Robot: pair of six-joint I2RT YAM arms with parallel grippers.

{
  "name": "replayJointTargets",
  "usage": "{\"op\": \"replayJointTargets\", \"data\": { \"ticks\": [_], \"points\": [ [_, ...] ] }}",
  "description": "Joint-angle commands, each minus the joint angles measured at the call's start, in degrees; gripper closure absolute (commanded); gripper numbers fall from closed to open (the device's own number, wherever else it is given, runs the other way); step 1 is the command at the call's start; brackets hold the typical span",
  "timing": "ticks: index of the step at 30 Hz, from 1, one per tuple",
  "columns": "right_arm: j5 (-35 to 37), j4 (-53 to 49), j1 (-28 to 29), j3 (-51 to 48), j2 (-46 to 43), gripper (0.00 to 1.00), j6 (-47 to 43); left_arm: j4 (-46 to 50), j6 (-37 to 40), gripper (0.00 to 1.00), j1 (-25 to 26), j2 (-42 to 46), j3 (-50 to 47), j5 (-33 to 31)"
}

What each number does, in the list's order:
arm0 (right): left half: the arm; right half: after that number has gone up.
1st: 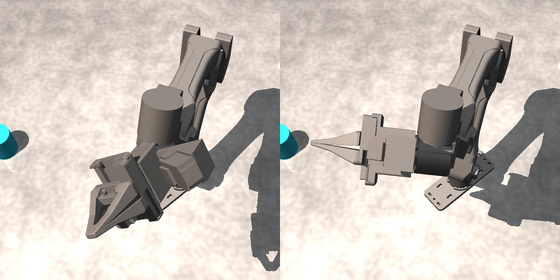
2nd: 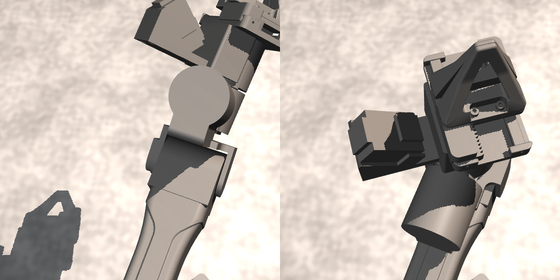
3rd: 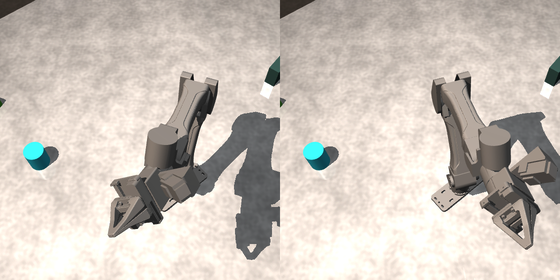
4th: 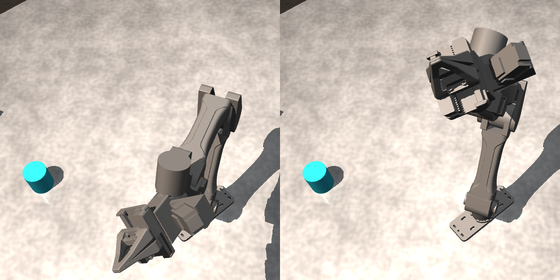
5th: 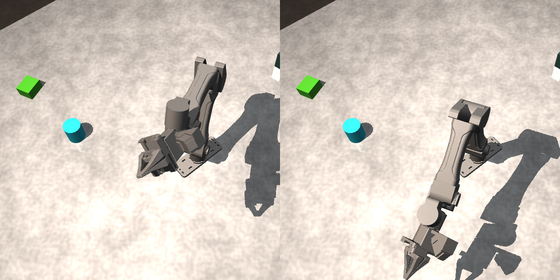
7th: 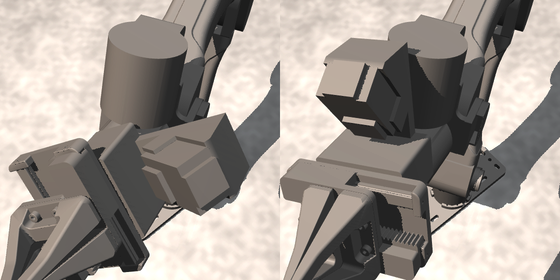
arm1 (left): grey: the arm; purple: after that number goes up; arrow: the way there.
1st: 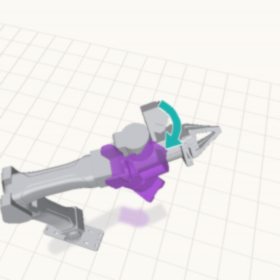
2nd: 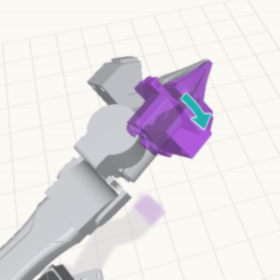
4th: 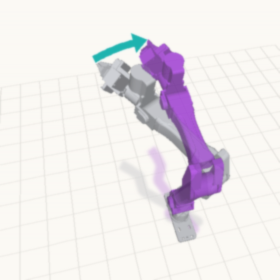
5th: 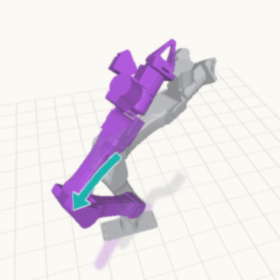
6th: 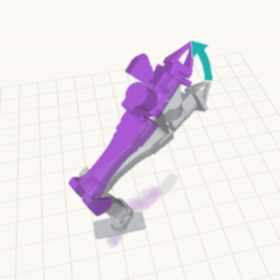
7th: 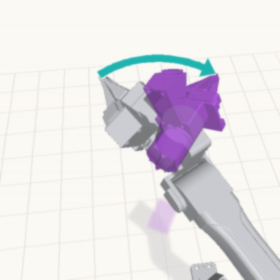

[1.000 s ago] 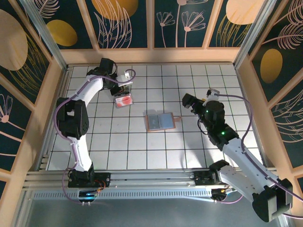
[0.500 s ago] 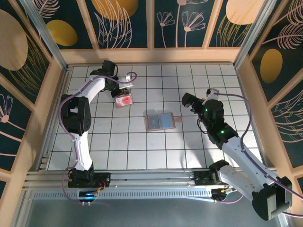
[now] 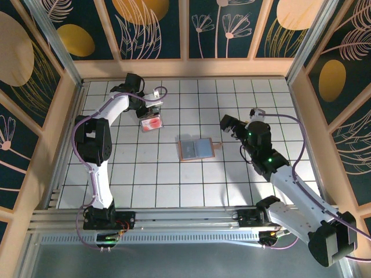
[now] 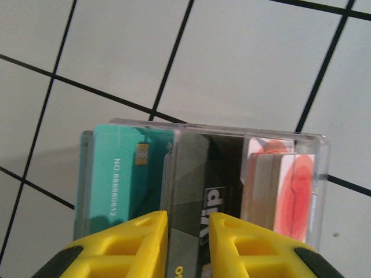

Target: Take the credit cards out of the card holder

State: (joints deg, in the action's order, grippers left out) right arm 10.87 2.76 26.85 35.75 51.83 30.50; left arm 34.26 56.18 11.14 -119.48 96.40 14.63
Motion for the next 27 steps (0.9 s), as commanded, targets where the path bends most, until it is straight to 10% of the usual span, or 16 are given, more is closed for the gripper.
{"op": "replayJointTargets", "data": {
  "ticks": [1, 18, 22, 27],
  "points": [
    [0.71, 1.82, 0.64, 1.87, 0.54, 0.01, -0.09, -2.06, -1.65, 0.75, -0.50, 0.54, 1.41, -0.82],
    [4.92, -4.32, 5.70, 6.79, 9.30, 0.08, -0.07, -10.52, -17.76, 0.65, -0.52, 16.00, -5.46, 3.03],
    [8.52, -8.17, 8.85, 9.70, 12.79, 0.12, -0.05, -14.37, -24.19, 0.24, -0.55, 22.56, -10.48, 5.84],
    [11.78, -13.96, 12.48, 13.78, 18.09, 0.16, 0.26, -23.47, -33.67, 0.01, -0.50, 31.04, -20.24, 6.00]
  ]
}}
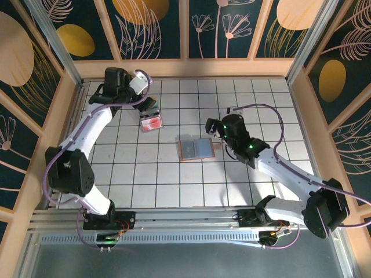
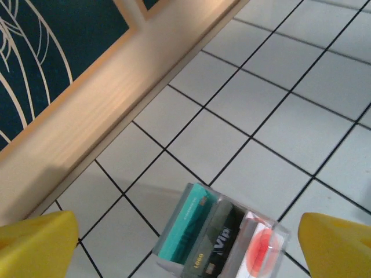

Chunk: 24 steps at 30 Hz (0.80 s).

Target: Take the credit cards out of the card holder

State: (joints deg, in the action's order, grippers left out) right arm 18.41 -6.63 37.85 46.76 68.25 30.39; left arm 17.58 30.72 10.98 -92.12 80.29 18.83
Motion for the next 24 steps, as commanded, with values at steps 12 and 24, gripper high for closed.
{"op": "replayJointTargets", "data": {
  "ticks": [12, 24],
  "points": [
    [1.50, -14.73, 10.01, 10.12, 16.03, 0.27, 4.70, -23.16, -41.16, 0.01, -0.39, 15.70, -23.84, -6.83],
    [0.20, -18.83, 16.34, 17.99, 30.16, 0.29, 4.26, -31.47, -53.29, 0.01, -0.38, 22.86, -39.63, -12.43]
  ]
}}
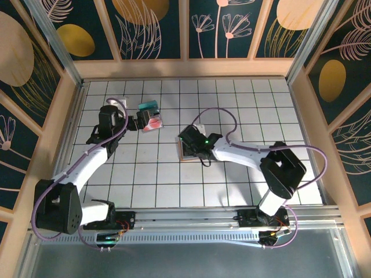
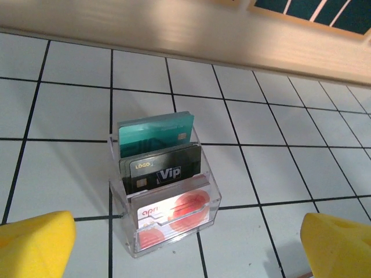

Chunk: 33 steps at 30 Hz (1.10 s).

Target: Take the credit cards out of the card holder

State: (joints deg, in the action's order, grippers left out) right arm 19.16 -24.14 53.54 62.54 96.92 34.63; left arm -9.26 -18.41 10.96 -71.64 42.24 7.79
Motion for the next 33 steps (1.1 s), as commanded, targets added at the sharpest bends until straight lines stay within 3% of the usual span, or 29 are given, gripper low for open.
{"op": "replayJointTargets", "data": {
  "ticks": [1, 10, 33],
  "points": [
    [-1.42, -0.82, 0.71, 2.61, 2.23, 0.30, -0.38, -5.25, -4.57, 0.01, -0.36, 3.02, -2.50, -1.54],
    [-3.93, -0.09, 0.67, 6.41, 7.76, 0.34, -2.80, -7.79, -6.72, 0.01, -0.38, 5.55, -6.47, -4.93],
    [-4.28, -0.07, -0.54, 7.16, 13.31, 0.37, -2.55, -8.44, -6.37, 0.01, -0.38, 4.49, -7.28, -3.92]
  ]
}}
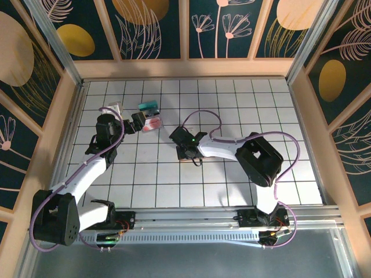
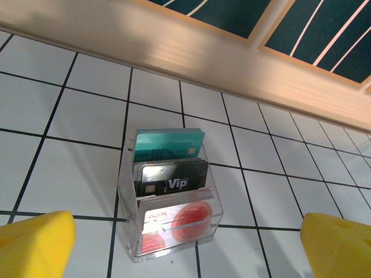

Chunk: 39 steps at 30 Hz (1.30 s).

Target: Take the credit cards out of the card holder

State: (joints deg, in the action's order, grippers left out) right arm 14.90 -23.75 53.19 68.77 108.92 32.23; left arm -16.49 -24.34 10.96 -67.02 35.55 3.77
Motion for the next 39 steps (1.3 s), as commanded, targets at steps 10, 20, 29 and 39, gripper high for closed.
{"op": "replayJointTargets", "data": {
  "ticks": [10, 20, 29, 39],
  "points": [
    [-4.51, 2.48, -0.37, -0.98, 0.75, 0.45, -0.85, -0.69, -0.21, 0.01, -0.40, -0.38, -0.26, 0.73],
    [-8.19, 5.32, -0.37, -2.42, -1.36, 0.58, -1.78, 0.06, -0.01, 0.01, -0.33, 1.01, -0.14, 0.80],
    [0.04, 1.95, -0.24, -1.71, -3.57, 0.58, 0.59, 0.32, -0.02, 0.01, -0.39, 2.42, 0.28, 1.27],
    [5.20, -0.09, -0.45, -2.13, -5.67, 0.57, 2.00, 1.19, 0.67, 0.01, -0.39, 2.69, 0.68, 0.40]
  ]
}}
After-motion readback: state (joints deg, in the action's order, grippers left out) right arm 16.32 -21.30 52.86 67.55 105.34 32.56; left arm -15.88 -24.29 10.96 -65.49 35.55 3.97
